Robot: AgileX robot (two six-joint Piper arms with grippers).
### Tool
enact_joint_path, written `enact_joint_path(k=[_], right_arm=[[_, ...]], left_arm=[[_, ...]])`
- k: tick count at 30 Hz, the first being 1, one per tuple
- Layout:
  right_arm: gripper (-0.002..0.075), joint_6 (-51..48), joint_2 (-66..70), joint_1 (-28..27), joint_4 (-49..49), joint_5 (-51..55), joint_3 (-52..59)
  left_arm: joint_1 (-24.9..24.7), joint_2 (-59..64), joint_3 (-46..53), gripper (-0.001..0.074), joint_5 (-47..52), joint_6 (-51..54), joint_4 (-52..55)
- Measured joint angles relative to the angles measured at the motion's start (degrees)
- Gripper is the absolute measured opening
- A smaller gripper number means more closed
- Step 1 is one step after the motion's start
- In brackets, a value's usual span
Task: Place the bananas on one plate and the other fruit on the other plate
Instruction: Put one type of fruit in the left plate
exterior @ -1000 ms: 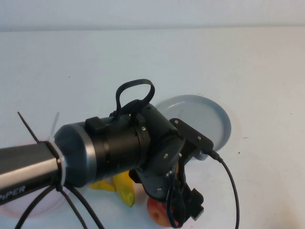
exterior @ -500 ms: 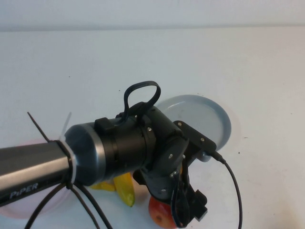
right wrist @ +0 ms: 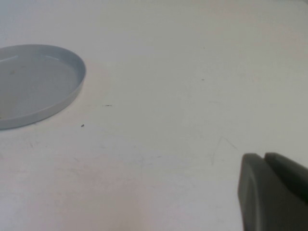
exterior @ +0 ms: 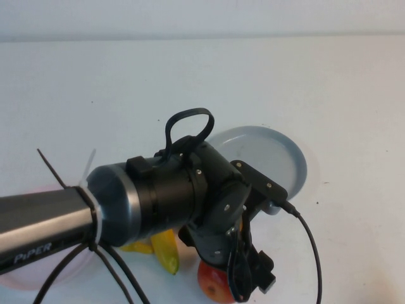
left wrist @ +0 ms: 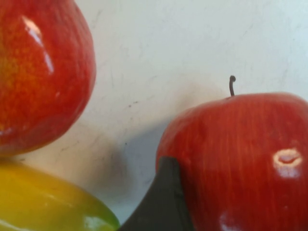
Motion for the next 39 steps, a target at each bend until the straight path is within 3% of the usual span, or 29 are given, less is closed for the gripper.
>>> enact_joint_path(k=[6,17,21,31,35,39], right_arm=[[-0.0015,0.0,0.0,0.0,0.0,0.0,0.0],[-0.0015,0.0,0.0,0.0,0.0,0.0,0.0],[-0.0015,0.0,0.0,0.0,0.0,0.0,0.0],[-0.0015,0.0,0.0,0.0,0.0,0.0,0.0],[-0.0016,0.0,0.0,0.0,0.0,0.0,0.0],[-0.0016,0.0,0.0,0.0,0.0,0.0,0.0]], left_arm=[[0.0,-0.47,0.0,0.0587,0.85,0.0,0.0],[1.02,-11.31,0.0,0.0587,12.9,-0.54,7.3],[7.57,-13.78,0.0,0.0587,15.71,-0.75,10.95],[29.73,-11.94,0.0,0.0587,14.88,-0.94,16.17],[34.22,-8.07,0.0,0.0587,13.15,-0.94,16.17],[35.7,-5.32,0.0,0.0587,10.8,-0.2,15.42]])
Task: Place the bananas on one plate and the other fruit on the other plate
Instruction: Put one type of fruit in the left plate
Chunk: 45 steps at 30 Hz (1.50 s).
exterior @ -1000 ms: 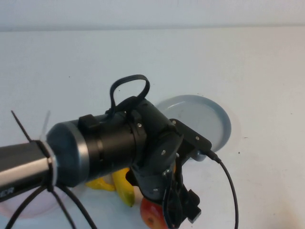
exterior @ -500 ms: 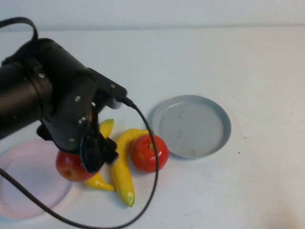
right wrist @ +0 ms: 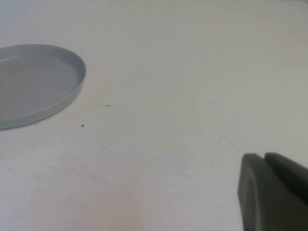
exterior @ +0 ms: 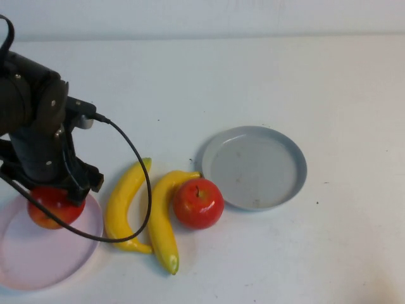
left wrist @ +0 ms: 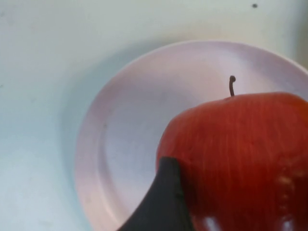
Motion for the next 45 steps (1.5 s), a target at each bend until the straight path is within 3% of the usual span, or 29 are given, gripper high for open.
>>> enact_joint_path(k=[5,10,20,33,38,45], right_arm=[[-0.0015,0.0,0.0,0.0,0.0,0.0,0.0],[-0.0016,0.0,0.0,0.0,0.0,0.0,0.0],[-0.0015,0.0,0.0,0.0,0.0,0.0,0.0],[-0.0015,0.0,0.0,0.0,0.0,0.0,0.0],[-0.0016,0.0,0.0,0.0,0.0,0.0,0.0],[-0.0015,0.0,0.0,0.0,0.0,0.0,0.0]], left_arm=[[0.35,1.54,0.0,0.0594,-0.81,4.05,-4.26],[0.35,2.89,0.0,0.0666,-1.0,4.59,-3.86],[-0.08,-0.84,0.0,0.0668,-1.59,0.77,-0.6],[-19.21,-3.38,-4.19,0.0669,-7.3,9.75,-10.97],[-22.67,-0.27,-5.39,0.0669,-7.9,12.53,-11.32],[-23.72,2.61,-5.39,0.0669,-9.34,14.39,-12.55]])
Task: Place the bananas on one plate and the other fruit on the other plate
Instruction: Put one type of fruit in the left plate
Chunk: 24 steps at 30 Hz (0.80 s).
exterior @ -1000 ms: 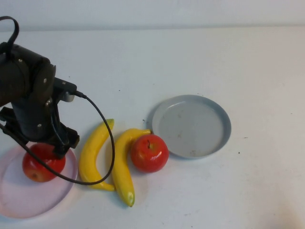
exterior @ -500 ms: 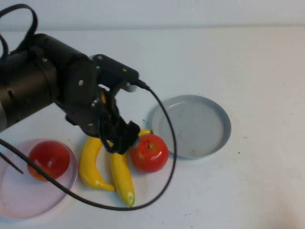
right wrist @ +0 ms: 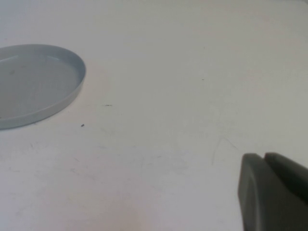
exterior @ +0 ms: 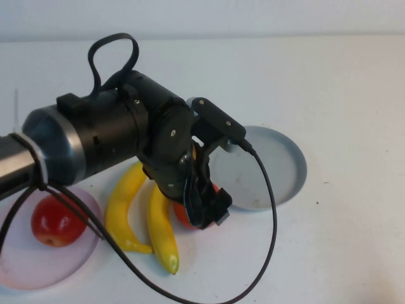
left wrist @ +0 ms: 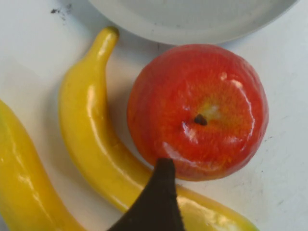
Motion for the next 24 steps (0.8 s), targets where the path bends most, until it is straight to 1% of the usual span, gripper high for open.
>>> enact_joint_path(k=[11,24], right_arm=[[-0.0016,0.0,0.0,0.0,0.0,0.0,0.0],[-0.0016,0.0,0.0,0.0,0.0,0.0,0.0]], left_arm=[[0.0,1.85,-0.19,0.0669,-2.93,2.33,-0.26],[0.0,5.68,-0.19,0.0669,-6.26,2.45,3.55]])
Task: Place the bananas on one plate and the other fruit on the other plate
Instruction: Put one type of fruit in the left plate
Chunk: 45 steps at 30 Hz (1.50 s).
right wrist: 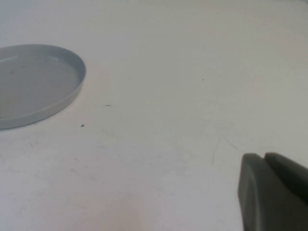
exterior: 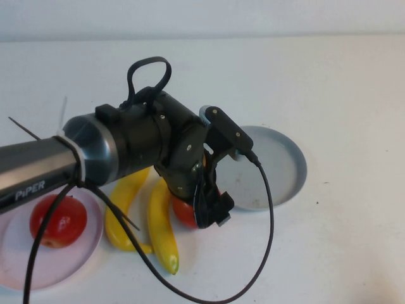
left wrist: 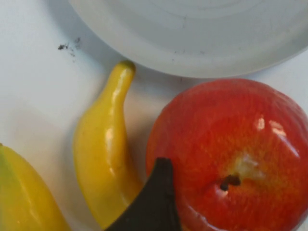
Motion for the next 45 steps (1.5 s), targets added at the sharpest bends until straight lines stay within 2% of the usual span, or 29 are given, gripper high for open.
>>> enact_joint_path(k=[18,24,31,36,41,45], right_arm=[[-0.0016,0.0,0.0,0.0,0.0,0.0,0.0],[-0.0015,0.0,0.0,0.0,0.0,0.0,0.0],[-0.0017,0.0,0.0,0.0,0.0,0.0,0.0],[-0.0017,0.0,0.0,0.0,0.0,0.0,0.0],[-0.0017,0.0,0.0,0.0,0.0,0.0,0.0],[-0.0017,0.0,0.0,0.0,0.0,0.0,0.0]], left_arm=[[0.0,1.85,-0.16,0.0666,-2.87,0.13,0.99],[0.0,1.94,-0.26,0.0591,-2.87,0.13,1.08],[0.0,1.94,-0.26,0.0585,-2.76,0.13,1.08],[0.0,0.96,-1.55,0.0584,-0.03,0.13,1.08],[0.11,-5.19,-2.48,0.0584,2.08,0.13,1.08],[2.21,-9.83,-2.61,0.0584,7.66,-1.91,0.73]])
